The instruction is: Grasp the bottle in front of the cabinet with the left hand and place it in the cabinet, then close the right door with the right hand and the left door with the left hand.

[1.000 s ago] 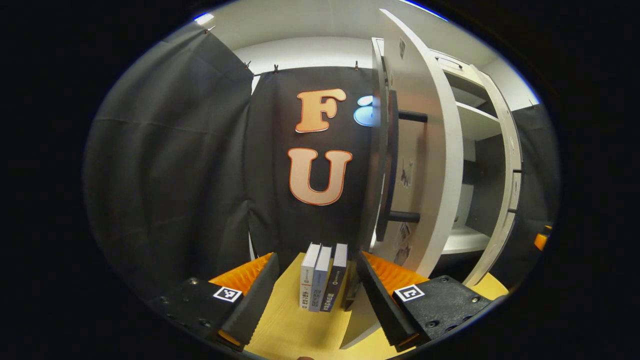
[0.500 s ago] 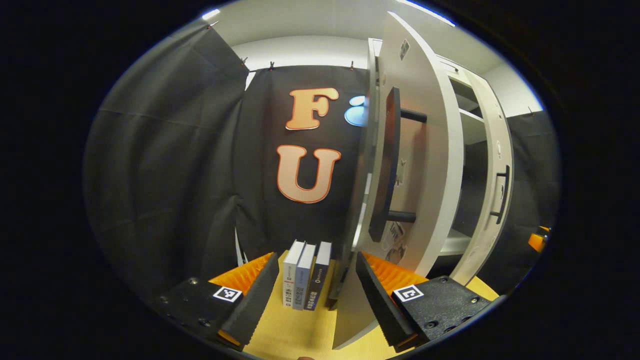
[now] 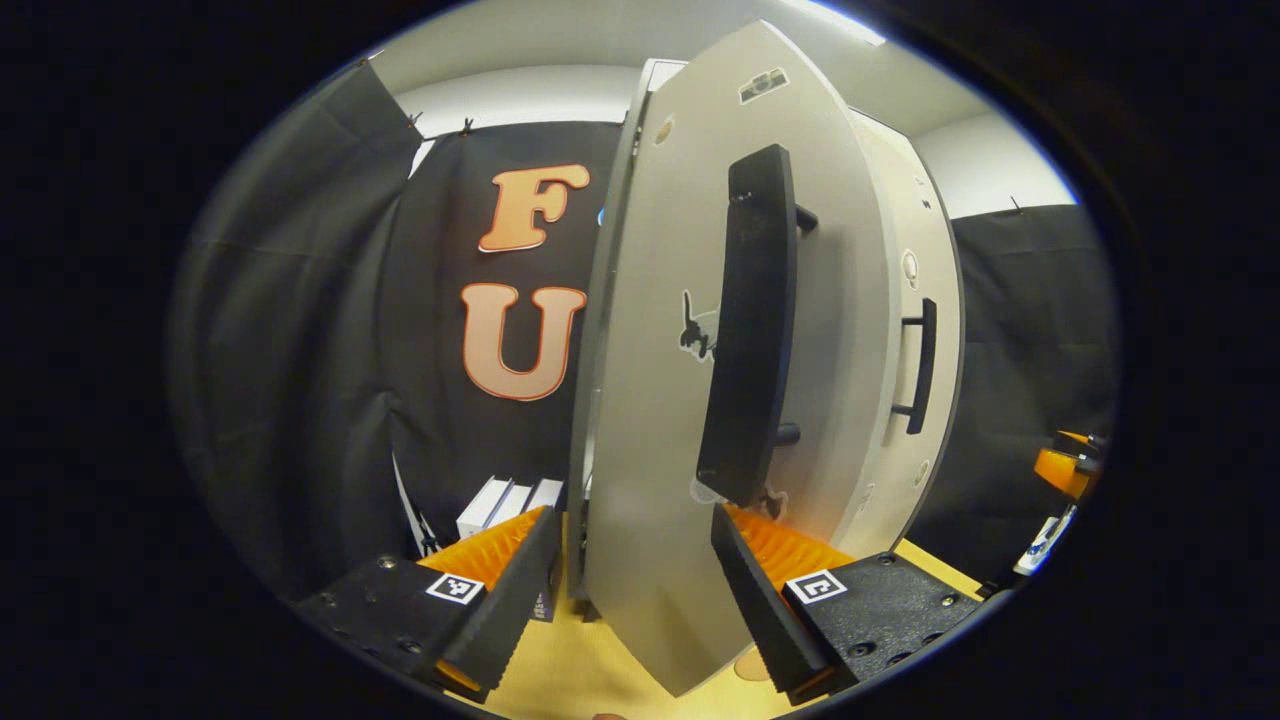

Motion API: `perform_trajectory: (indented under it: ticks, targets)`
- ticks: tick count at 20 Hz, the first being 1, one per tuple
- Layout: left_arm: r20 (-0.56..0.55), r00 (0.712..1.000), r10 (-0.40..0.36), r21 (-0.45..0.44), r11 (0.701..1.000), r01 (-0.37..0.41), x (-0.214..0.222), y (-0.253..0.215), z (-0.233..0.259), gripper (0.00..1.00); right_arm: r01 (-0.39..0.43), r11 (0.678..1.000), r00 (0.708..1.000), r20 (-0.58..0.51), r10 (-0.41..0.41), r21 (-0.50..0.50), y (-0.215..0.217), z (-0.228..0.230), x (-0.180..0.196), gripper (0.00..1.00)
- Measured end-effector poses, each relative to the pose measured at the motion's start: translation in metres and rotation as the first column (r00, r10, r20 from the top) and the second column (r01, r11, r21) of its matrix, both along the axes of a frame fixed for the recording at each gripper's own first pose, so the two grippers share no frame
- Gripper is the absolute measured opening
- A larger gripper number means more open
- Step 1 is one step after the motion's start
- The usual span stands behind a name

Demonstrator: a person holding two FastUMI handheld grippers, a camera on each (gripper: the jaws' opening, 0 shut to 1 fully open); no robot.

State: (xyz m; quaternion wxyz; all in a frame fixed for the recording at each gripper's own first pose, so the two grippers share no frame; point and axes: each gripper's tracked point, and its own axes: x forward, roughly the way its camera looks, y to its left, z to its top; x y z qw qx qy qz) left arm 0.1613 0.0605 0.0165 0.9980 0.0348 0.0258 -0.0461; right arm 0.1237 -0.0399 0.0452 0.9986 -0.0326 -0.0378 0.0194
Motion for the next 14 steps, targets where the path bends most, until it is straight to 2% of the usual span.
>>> perform_trajectory:
  ticks: [2, 3, 5, 6, 7, 10, 13, 14]
  targets:
    - [-0.001, 1.000, -0.027, 0.002, 1.000, 0.027, 0.010, -0.018, -0.004, 0.92, 0.017, 1.000, 1.000, 0.004, -0.017, 0.000, -0.009, 0.001, -0.001, 0.95]
    - [-0.011, 0.999, -0.046, -0.003, 0.999, 0.046, 0.016, -0.027, -0.008, 0.98, 0.026, 1.000, 1.000, 0.006, -0.026, -0.001, -0.014, 0.001, -0.002, 0.95]
    - [-0.021, 0.996, -0.084, -0.025, 0.996, 0.084, 0.030, -0.048, -0.013, 0.92, 0.045, 0.999, 0.999, 0.018, -0.045, -0.006, -0.023, 0.004, -0.005, 0.95]
    - [-0.024, 0.996, -0.088, -0.028, 0.996, 0.087, 0.039, -0.055, -0.014, 0.95, 0.054, 0.998, 0.998, 0.025, -0.054, -0.008, -0.027, 0.006, -0.007, 0.95]
    - [-0.030, 0.996, -0.089, -0.028, 0.996, 0.088, 0.048, -0.061, -0.017, 0.92, 0.062, 0.998, 0.998, 0.030, -0.062, -0.009, -0.032, 0.008, -0.009, 0.95]
    - [-0.051, 0.994, -0.099, -0.026, 0.995, 0.098, 0.070, -0.076, -0.024, 0.95, 0.084, 0.996, 0.996, 0.044, -0.084, -0.012, -0.041, 0.012, -0.016, 0.95]
    - [-0.042, 0.994, -0.102, -0.013, 0.995, 0.102, 0.074, -0.079, -0.023, 0.92, 0.113, 0.993, 0.992, 0.054, -0.112, -0.021, -0.054, 0.012, -0.022, 0.95]
    - [-0.043, 0.994, -0.102, -0.016, 0.995, 0.101, 0.076, -0.080, -0.023, 0.95, 0.118, 0.993, 0.992, 0.052, -0.117, -0.023, -0.056, 0.012, -0.023, 0.95]
